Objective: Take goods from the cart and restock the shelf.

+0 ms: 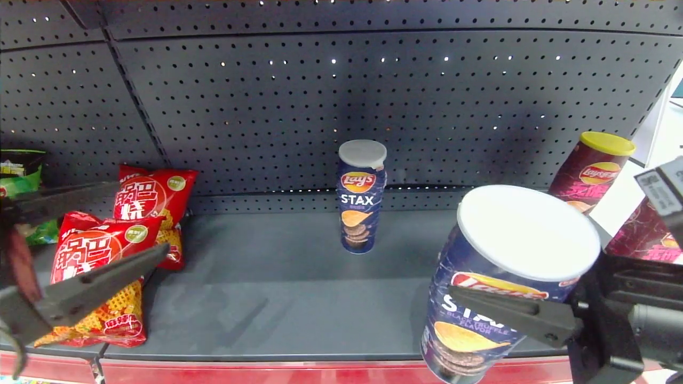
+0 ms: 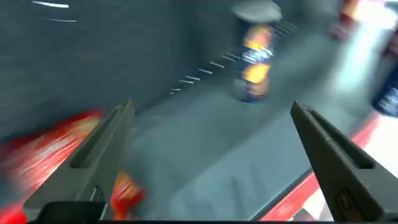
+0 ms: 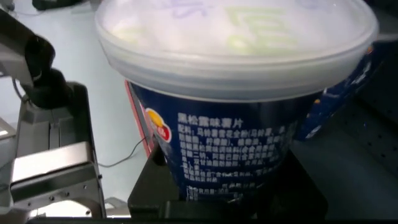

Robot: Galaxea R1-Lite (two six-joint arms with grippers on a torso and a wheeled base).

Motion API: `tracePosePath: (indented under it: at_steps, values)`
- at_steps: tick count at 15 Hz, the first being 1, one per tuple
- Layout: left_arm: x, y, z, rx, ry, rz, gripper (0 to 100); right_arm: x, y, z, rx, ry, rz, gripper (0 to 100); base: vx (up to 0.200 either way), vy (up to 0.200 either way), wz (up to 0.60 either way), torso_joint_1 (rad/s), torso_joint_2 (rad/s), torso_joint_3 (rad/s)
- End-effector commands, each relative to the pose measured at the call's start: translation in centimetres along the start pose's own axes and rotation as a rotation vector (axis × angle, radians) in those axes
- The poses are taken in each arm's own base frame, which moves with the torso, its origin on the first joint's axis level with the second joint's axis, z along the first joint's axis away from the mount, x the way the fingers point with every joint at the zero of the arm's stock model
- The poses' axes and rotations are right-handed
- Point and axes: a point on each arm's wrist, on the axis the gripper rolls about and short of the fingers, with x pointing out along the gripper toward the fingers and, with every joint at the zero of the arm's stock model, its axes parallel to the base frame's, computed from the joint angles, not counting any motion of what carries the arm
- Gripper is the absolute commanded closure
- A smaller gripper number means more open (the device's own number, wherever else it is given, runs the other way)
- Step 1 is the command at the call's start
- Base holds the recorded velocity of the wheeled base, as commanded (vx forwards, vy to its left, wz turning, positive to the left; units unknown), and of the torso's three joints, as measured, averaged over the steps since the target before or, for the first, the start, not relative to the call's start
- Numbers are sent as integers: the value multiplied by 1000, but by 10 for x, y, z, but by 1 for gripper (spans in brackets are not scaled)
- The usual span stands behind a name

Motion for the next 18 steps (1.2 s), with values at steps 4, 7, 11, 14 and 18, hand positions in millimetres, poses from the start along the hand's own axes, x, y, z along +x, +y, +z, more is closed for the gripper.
tracePosePath:
  at_steps: [4, 7, 11, 14, 18]
  values:
    - [134, 16, -23, -51, 115, -261, 0, 7, -9, 4, 24, 1, -27, 100, 0, 0, 0, 0, 0, 0]
    - [200, 40, -42, -59, 118, -284, 0, 14, -13, 9, 44, -6, -30, 100, 0, 0, 0, 0, 0, 0]
    - [250, 33, -66, -23, 75, -398, 0, 15, -19, 11, 55, -13, -52, 100, 0, 0, 0, 0, 0, 0]
    - [273, 39, -63, -6, 19, -461, 0, 15, -19, 9, 59, -4, -54, 100, 0, 0, 0, 0, 0, 0]
    - [286, 32, -65, 1, 4, -495, 0, 15, -19, 7, 62, 0, -54, 100, 0, 0, 0, 0, 0, 0]
